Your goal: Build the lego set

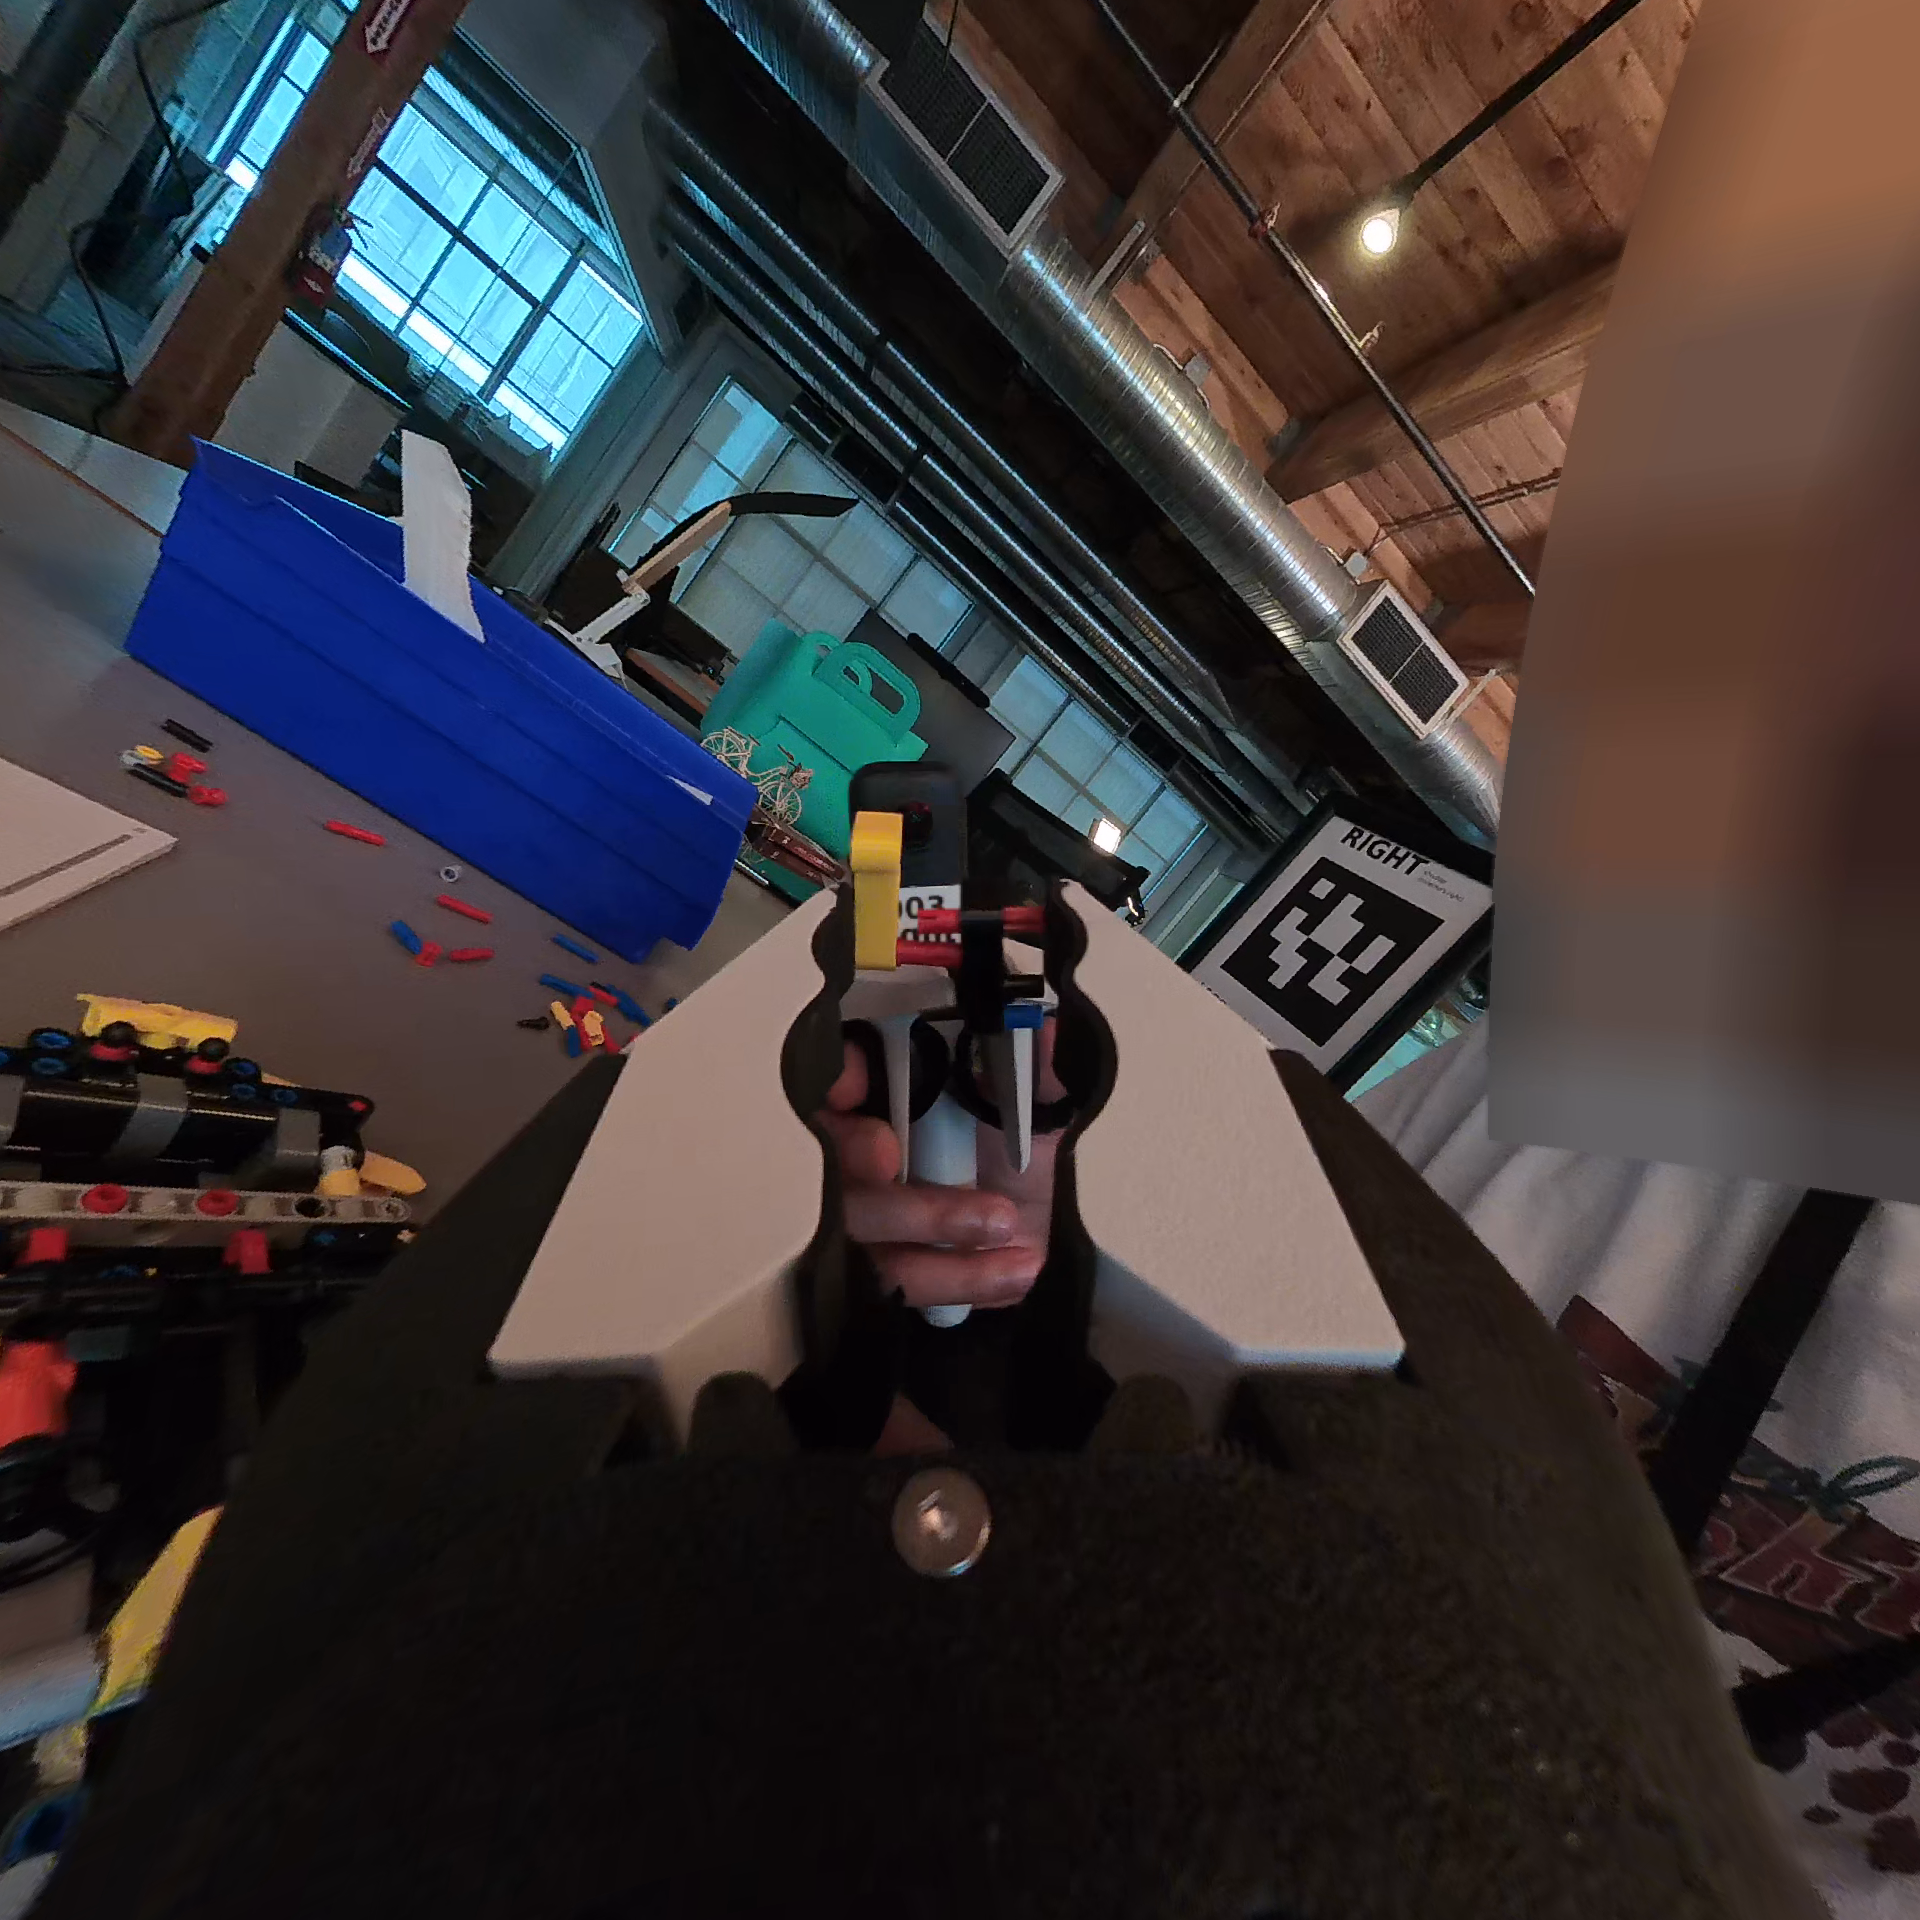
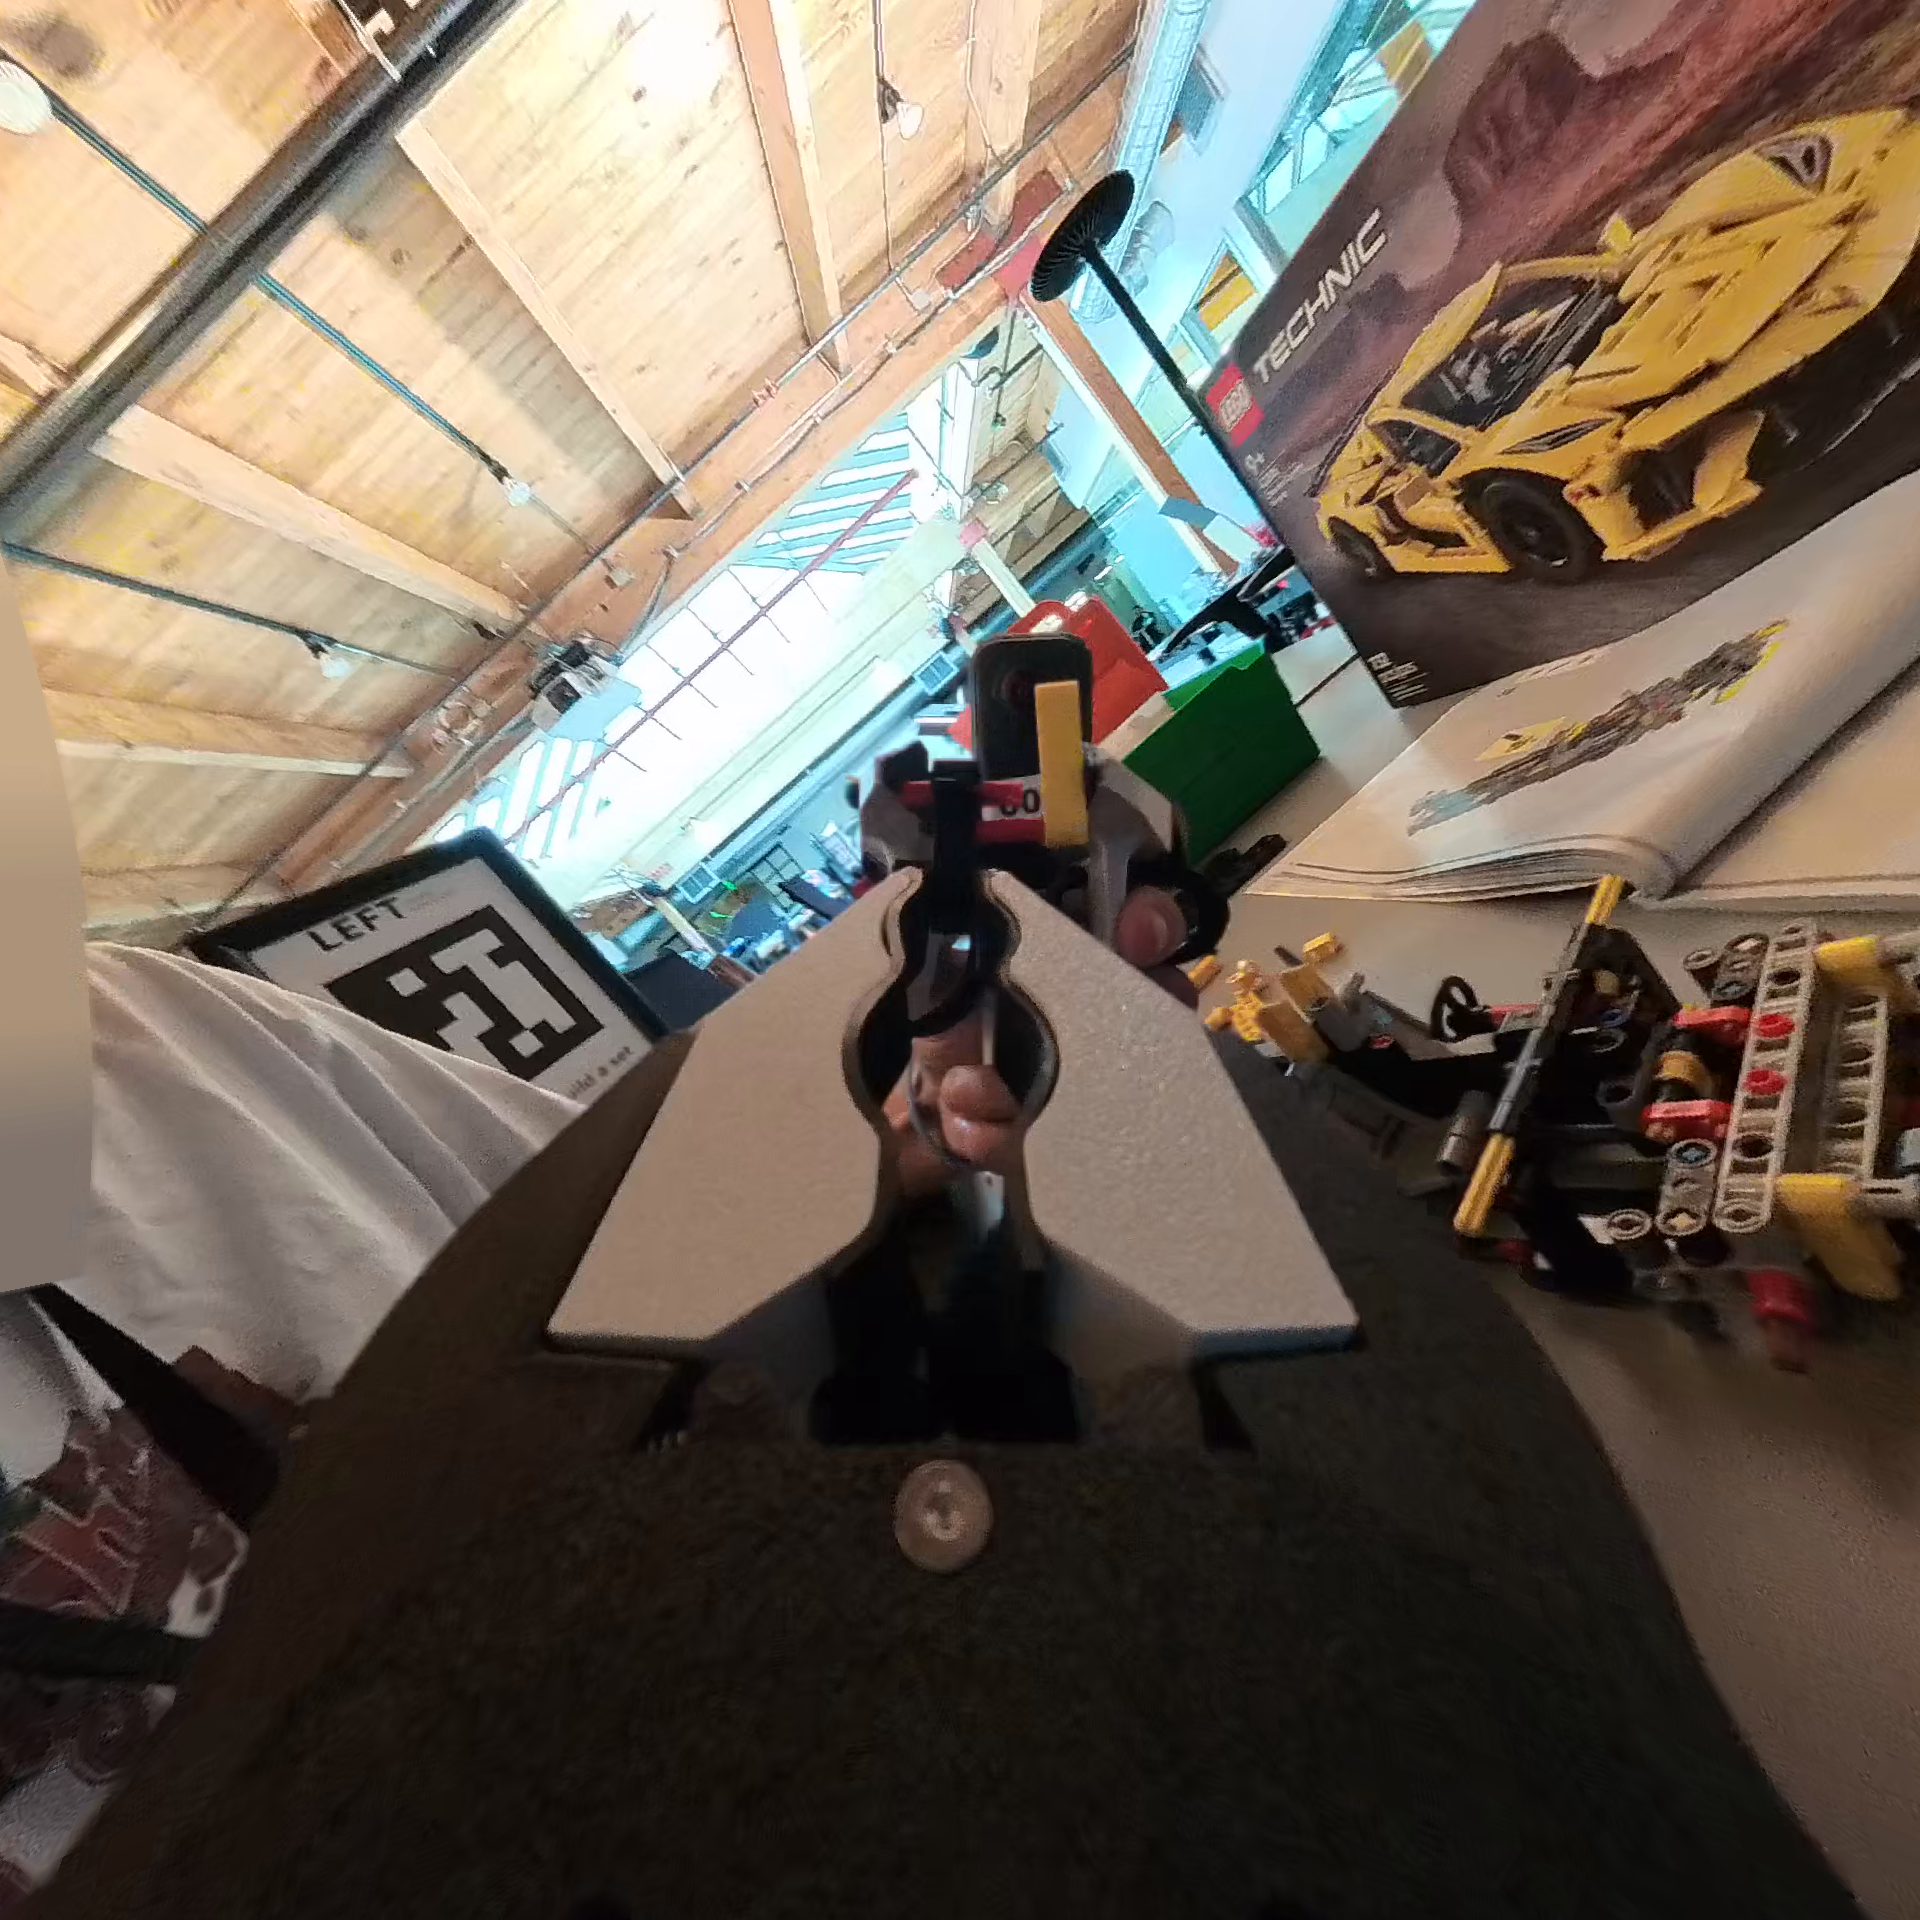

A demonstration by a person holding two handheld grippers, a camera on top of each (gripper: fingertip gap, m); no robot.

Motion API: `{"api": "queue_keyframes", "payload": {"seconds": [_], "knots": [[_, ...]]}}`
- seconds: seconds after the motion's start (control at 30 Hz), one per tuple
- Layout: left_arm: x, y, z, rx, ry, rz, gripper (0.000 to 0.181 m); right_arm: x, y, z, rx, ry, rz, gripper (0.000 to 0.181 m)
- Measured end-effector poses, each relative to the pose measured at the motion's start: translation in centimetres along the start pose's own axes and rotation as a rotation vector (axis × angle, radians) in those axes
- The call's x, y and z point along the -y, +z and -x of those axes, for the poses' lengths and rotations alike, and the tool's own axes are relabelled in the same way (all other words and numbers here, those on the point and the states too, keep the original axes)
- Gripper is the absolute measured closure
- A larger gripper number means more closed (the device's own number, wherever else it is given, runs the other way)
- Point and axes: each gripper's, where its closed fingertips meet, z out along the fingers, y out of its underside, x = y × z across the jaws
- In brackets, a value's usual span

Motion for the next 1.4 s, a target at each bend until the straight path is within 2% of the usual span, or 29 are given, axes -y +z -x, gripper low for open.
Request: {"api": "queue_keyframes", "payload": {"seconds": [0.1, 0.27, 0.4, 0.53, 0.7, 0.83, 0.97, 1.03, 1.13, 1.23, 1.3, 1.4], "knots": [[-0.1, -0.1, -0.2, -0.009, 0.004, 0.008, 0.144, -0.2, 0.1, -0.2, -0.026, -0.036, 0.018, 0.166], [-0.2, -0.1, -0.3, -0.011, 0.017, 0.028, 0.144, 0.0, -0.1, 0.0, -0.005, -0.026, 0.023, 0.164], [-0.5, 0.0, -0.5, -0.020, 0.018, 0.050, 0.144, 0.3, -0.3, 0.0, 0.036, 0.045, 0.019, 0.147], [-1.2, 0.2, -0.7, -0.025, 0.028, 0.086, 0.144, -0.6, 0.0, -0.3, -0.005, -0.021, 0.101, 0.142], [-2.5, 0.5, -0.8, -0.030, 0.029, 0.144, 0.144, -1.5, 0.1, -0.5, -0.045, -0.138, 0.173, 0.150], [-2.7, 0.6, -0.9, -0.032, 0.036, 0.154, 0.144, -1.6, 0.0, -0.4, -0.057, -0.153, 0.181, 0.152], [-2.7, 0.7, -1.1, -0.029, 0.054, 0.155, 0.143, -1.5, -0.2, -0.1, -0.024, -0.101, 0.166, 0.153], [-2.1, 0.6, -1.2, -0.017, 0.095, 0.137, 0.143, -0.3, -0.7, 0.2, 0.026, -0.024, 0.094, 0.153], [-2.5, 0.8, -0.9, 0.089, 0.327, 0.177, 0.143, 1.8, -1.9, 0.0, 0.082, 0.100, -0.028, 0.153], [-2.9, 1.4, 0.0, 0.325, 0.796, 0.217, 0.143, 2.5, -2.3, -0.2, 0.139, 0.214, -0.098, 0.153], [-2.8, 1.5, 0.3, 0.471, 1.046, 0.233, 0.143, 2.6, -2.2, -0.2, 0.171, 0.268, -0.119, 0.153], [-3.3, 2.1, -0.5, 0.507, 1.169, 0.220, 0.143, 2.2, -1.7, -0.4, 0.161, 0.280, -0.110, 0.153]]}}
